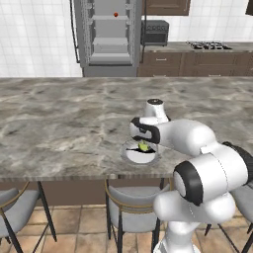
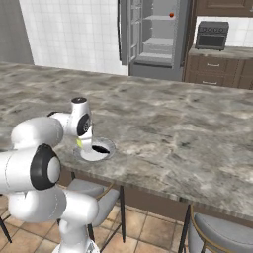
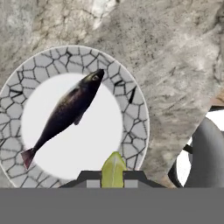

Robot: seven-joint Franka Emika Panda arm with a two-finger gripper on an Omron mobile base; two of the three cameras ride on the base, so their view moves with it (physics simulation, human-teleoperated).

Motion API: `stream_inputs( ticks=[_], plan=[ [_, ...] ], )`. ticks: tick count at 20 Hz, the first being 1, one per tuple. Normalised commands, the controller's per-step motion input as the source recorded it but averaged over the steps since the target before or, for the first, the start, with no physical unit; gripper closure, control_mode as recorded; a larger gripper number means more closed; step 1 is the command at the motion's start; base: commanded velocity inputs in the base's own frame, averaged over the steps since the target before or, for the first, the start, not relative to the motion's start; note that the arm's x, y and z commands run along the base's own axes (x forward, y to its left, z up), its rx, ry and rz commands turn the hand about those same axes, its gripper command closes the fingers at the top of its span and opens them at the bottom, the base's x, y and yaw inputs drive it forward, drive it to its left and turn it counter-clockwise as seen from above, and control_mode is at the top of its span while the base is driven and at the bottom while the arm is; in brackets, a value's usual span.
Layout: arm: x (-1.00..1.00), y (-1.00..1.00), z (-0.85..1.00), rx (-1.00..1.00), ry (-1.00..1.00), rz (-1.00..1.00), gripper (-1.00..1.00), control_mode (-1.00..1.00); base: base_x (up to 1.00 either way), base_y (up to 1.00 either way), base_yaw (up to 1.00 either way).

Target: Take the lemon wedge from the fridge and place it on the plate with fish on the dining counter.

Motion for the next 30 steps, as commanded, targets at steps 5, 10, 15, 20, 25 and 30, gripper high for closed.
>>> stream_inputs(
  ticks=[5, 10, 15, 20, 25, 30],
  plan=[
    [0.36, 0.04, -0.36, -0.01, 0.0, 0.0, 1.0, -1.0, 0.0, 0.0, 0.0],
    [0.36, 0.06, -0.16, 0.0, 0.0, 0.0, 1.0, -1.0, 0.0, 0.0, 0.0],
    [0.29, 0.04, -0.11, 0.0, 0.0, -0.01, -1.0, -1.0, 0.0, 0.0, 0.0],
    [0.04, 0.0, 0.01, 0.0, 0.0, 0.0, -1.0, -1.0, 0.0, 0.0, 0.0],
    [-0.52, 0.0, 0.51, 0.0, -0.08, 0.0, -1.0, -1.0, 0.0, 0.0, 0.0],
    [-1.0, 0.0, 0.46, 0.0, -0.21, 0.01, -1.0, -1.0, 0.0, 0.0, 0.0]
  ],
)
